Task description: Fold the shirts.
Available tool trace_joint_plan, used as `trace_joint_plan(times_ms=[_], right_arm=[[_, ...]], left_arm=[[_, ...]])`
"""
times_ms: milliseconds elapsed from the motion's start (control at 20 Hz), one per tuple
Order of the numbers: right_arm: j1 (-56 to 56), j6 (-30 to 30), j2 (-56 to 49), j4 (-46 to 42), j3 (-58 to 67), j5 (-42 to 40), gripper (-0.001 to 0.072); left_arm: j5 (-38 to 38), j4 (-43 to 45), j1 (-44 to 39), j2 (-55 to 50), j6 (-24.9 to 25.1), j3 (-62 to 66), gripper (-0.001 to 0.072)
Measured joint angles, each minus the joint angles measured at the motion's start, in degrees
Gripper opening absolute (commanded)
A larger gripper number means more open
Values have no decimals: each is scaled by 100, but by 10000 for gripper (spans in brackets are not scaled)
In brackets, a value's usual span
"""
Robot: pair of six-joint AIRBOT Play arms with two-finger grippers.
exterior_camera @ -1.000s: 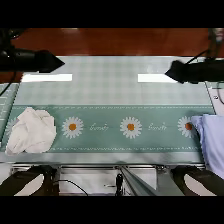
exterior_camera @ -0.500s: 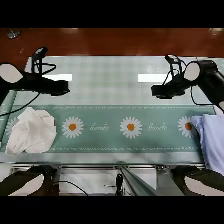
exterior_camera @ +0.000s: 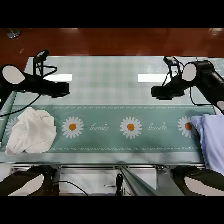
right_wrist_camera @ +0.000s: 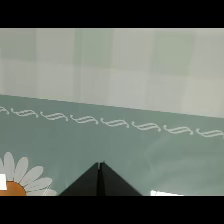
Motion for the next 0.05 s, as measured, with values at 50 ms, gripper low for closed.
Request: trace_joint_plan(times_ms=[50], right_arm=[[0,0,0,0,0,0,19]], left_arm=[[0,0,0,0,-2,0,26]])
